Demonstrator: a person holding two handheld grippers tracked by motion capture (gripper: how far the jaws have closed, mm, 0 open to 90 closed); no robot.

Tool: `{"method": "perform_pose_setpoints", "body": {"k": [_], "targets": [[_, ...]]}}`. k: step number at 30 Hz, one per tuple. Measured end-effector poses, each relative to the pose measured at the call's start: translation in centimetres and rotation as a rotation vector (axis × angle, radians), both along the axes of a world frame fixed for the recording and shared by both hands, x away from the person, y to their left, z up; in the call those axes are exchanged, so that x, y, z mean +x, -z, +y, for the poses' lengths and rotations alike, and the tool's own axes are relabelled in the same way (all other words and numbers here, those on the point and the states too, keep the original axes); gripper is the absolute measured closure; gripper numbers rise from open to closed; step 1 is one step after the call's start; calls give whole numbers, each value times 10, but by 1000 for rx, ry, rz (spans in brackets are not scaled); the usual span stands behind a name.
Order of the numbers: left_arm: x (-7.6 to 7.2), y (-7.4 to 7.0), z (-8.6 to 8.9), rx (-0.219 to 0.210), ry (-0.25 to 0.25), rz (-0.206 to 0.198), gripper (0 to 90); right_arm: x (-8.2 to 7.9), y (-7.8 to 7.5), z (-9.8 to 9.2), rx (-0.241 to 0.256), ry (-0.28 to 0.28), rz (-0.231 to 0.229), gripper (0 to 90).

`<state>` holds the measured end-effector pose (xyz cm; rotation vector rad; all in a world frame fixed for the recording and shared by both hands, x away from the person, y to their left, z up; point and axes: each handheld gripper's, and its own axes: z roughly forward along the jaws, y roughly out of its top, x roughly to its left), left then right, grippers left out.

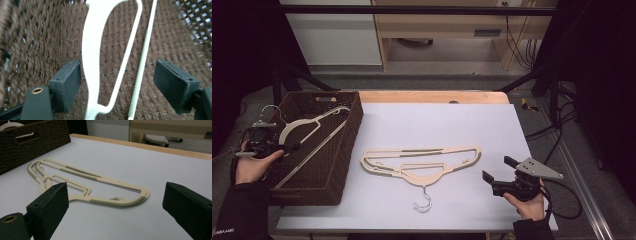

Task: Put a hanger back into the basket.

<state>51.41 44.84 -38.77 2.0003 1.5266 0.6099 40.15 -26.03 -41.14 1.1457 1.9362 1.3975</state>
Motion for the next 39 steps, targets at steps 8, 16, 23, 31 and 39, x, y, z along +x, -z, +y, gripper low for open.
{"method": "perform_pose_setpoints", "body": {"k": [8, 16, 23, 31, 39], "targets": [[-21, -36, -15, 0, 36, -161, 188, -1, -1, -1, 1, 4, -3, 71], [-51, -69, -72, -27, 223, -328, 108, -2, -2, 3, -1, -4, 4, 69], [-72, -77, -114, -118, 330, -429, 80, -3, -3, 6, 9, -15, 2, 61], [-91, -61, -158, -232, 425, -455, 69, -4, -6, 15, 16, -27, 4, 55], [-108, -40, -191, -318, 469, -454, 81, -7, -8, 29, 18, -34, 6, 52]]}}
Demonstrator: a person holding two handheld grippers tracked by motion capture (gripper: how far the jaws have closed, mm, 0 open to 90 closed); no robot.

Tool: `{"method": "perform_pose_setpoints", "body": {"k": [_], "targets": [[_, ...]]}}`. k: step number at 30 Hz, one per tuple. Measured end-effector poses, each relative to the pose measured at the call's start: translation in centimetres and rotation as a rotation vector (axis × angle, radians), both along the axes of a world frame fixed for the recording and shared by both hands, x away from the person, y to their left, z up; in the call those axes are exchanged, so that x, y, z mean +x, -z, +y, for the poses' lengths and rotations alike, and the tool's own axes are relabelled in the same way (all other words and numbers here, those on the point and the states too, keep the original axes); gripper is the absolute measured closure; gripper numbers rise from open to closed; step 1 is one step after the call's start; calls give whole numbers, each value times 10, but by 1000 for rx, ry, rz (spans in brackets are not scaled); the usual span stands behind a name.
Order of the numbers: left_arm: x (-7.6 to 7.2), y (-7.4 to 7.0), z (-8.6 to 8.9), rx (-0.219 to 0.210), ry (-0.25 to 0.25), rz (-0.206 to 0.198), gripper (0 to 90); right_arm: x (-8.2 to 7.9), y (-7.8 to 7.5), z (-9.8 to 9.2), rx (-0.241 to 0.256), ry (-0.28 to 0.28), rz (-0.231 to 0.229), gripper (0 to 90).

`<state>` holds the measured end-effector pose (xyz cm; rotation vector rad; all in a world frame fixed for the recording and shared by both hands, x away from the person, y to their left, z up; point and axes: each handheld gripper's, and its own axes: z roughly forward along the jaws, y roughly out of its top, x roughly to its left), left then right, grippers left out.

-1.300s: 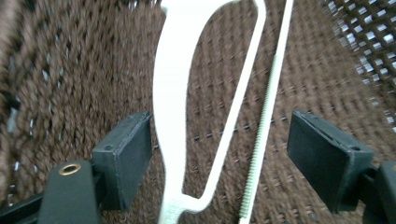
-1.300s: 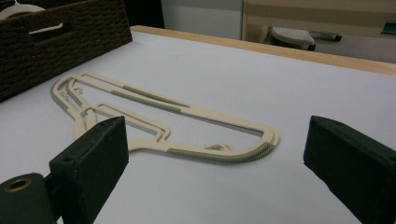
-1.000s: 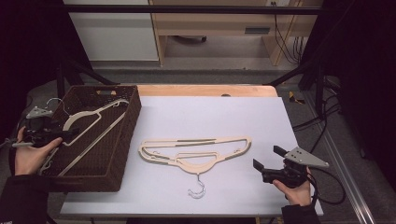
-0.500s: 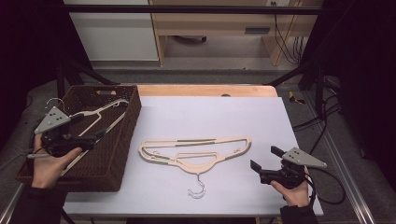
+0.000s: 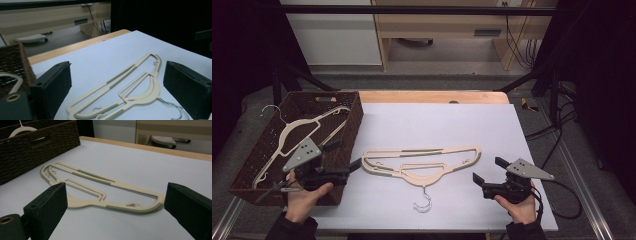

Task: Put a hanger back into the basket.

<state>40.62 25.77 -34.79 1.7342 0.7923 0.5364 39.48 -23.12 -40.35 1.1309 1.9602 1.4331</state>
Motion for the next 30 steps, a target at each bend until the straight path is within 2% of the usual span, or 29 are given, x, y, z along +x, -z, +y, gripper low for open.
{"method": "perform_pose_setpoints", "body": {"k": [4, 8, 9, 11, 12, 13, 14, 17, 24, 30], "targets": [[-5, 15, -14, 8, 24, 15, 87, 0, 0, 11, -3, -14, 9, 56], [-10, 33, -26, -10, 67, 42, 83, -1, 0, 24, 9, -24, 16, 56], [-10, 33, -26, -10, 67, 42, 83, -1, 0, 24, 9, -24, 16, 56], [-11, 41, -32, 16, 79, 45, 75, 0, 1, 31, -2, -39, 22, 54], [-11, 50, -35, 15, 91, 63, 74, 0, 2, 33, -1, -45, 24, 55], [-11, 50, -35, 15, 91, 63, 72, 0, 2, 33, -1, -45, 24, 55], [-11, 56, -37, 13, 102, 81, 72, 0, 2, 36, 5, -47, 32, 56], [-9, 68, -43, 38, 111, 107, 66, 1, 6, 45, -13, -58, 49, 59], [-8, 80, -47, 65, 129, 129, 63, 2, 18, 73, -60, -92, 93, 88], [-7, 84, -48, 83, 128, 126, 63, 1, 25, 93, -80, -116, 136, 122]]}}
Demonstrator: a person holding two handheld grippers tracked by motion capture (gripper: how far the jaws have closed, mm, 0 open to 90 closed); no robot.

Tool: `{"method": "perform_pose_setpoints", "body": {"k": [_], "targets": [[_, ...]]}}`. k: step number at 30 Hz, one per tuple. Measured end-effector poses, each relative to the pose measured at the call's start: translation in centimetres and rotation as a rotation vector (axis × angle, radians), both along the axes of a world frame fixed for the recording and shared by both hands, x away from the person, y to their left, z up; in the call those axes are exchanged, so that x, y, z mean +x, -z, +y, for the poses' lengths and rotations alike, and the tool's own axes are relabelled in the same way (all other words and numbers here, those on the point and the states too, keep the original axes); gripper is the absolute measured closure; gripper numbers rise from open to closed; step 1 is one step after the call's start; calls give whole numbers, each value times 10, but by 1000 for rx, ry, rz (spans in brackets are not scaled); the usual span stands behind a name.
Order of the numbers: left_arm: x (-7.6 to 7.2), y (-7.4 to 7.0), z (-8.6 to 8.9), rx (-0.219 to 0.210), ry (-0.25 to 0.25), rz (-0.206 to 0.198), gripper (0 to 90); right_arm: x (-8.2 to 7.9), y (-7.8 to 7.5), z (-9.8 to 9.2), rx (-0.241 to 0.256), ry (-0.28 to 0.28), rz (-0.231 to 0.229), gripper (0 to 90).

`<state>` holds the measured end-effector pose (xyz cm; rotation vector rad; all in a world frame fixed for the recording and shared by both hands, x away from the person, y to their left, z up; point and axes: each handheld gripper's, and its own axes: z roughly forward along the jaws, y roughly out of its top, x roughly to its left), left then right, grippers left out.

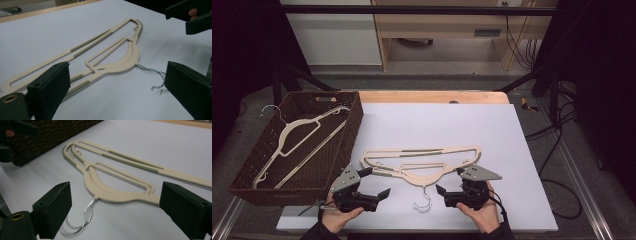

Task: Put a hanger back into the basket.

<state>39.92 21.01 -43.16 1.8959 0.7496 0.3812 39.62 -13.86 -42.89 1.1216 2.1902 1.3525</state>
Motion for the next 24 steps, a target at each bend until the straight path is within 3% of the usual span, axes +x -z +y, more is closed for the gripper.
{"method": "perform_pose_setpoints", "body": {"k": [9, 11, 16, 18, 19, 24], "targets": [[2, 5, -1, 12, 9, 9, 64, 1, 21, 30, -67, -64, 68, 274], [1, 4, 0, 7, 9, 6, 66, 2, 31, 39, -101, -64, 90, 359], [1, 5, -1, 10, 12, 7, 66, 4, 42, 48, -126, -60, 138, 470], [2, 5, -1, 13, 11, 11, 66, 4, 43, 50, -130, -61, 148, 484], [2, 6, -1, 16, 12, 13, 66, 5, 48, 52, -169, -69, 140, 520], [2, 6, -1, 18, 12, 13, 66, 5, 52, 57, -183, -64, 152, 588]]}}
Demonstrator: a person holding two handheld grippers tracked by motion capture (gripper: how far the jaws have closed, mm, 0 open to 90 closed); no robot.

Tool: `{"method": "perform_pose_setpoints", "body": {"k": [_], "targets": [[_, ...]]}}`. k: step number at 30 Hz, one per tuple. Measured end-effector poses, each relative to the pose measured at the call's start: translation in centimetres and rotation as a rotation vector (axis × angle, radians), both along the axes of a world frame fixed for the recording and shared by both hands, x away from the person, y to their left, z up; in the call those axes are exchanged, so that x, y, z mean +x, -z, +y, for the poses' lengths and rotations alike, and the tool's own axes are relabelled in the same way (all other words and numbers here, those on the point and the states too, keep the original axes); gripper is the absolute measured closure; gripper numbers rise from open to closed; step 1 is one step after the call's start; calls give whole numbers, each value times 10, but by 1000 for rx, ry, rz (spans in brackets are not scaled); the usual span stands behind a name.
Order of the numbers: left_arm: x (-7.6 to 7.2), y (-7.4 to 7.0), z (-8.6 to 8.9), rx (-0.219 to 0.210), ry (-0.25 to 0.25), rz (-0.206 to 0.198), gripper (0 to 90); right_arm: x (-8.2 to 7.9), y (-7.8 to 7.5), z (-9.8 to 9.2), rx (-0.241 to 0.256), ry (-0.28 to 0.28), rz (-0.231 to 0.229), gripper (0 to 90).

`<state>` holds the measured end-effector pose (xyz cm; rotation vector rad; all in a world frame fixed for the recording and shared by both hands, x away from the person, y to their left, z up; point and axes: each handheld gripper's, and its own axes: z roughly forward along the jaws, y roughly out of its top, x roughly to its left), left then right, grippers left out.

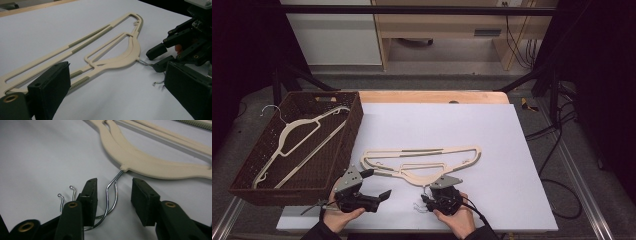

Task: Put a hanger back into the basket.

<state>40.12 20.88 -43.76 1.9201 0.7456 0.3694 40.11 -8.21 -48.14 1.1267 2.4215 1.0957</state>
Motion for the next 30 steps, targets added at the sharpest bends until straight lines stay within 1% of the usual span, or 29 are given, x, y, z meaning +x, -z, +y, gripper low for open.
{"method": "perform_pose_setpoints", "body": {"k": [1, 2, 3, 4, 5, 6, 7, 8, 9, 11, 16, 18, 19, 20, 21, 23, 26, 28, 29, 30], "targets": [[0, 0, 0, 1, 0, 1, 66, 0, 0, -1, -17, -9, -14, 612], [0, 0, 0, 0, 0, 2, 67, 0, 0, -1, -16, 1, -16, 637], [0, 1, 0, 0, 0, 2, 67, 0, 0, -2, -18, -5, -18, 651], [0, 1, 0, 2, 0, 3, 67, 0, 0, -2, -15, 5, -14, 667], [0, 1, 0, 4, 0, 3, 67, 0, 0, -3, -16, -1, -17, 674], [0, 1, 0, 4, 0, 4, 67, 0, 0, -3, -13, 4, -6, 702], [0, 1, 0, 4, 0, 5, 67, 0, 0, -3, -13, 4, -6, 702], [0, 1, 0, 4, 0, 6, 67, 1, 0, -4, -9, 1, -5, 722], [0, 1, 0, 4, 0, 5, 67, 1, 0, -5, -11, -10, -13, 738], [0, 1, 0, 5, 1, 6, 67, 0, -1, -4, 0, 5, 20, 770], [1, 2, 0, 9, 2, 10, 68, 2, -1, -7, 22, -15, 50, 861], [1, 2, 0, 11, 2, 10, 69, 2, -1, -7, 28, -7, 53, 866], [1, 3, 0, 12, 2, 11, 69, 2, -2, -8, 34, -10, 63, 869], [1, 3, 0, 12, 2, 11, 68, 3, -1, -10, 31, -23, 54, 872], [1, 3, 0, 12, 2, 11, 68, 2, -1, -9, 39, -1, 70, 873], [1, 3, 0, 12, 2, 10, 68, 3, -1, -10, 40, -10, 68, 875], [1, 3, 0, 10, 2, 11, 69, 3, -4, -12, 64, -18, 67, 887], [2, 3, 0, 10, 2, 12, 69, 3, -4, -14, 63, -24, 65, 888], [2, 3, 0, 10, 3, 13, 69, 3, -5, -15, 73, -16, 79, 889], [2, 3, -1, 13, 5, 14, 70, 4, -5, -16, 77, -26, 72, 889]]}}
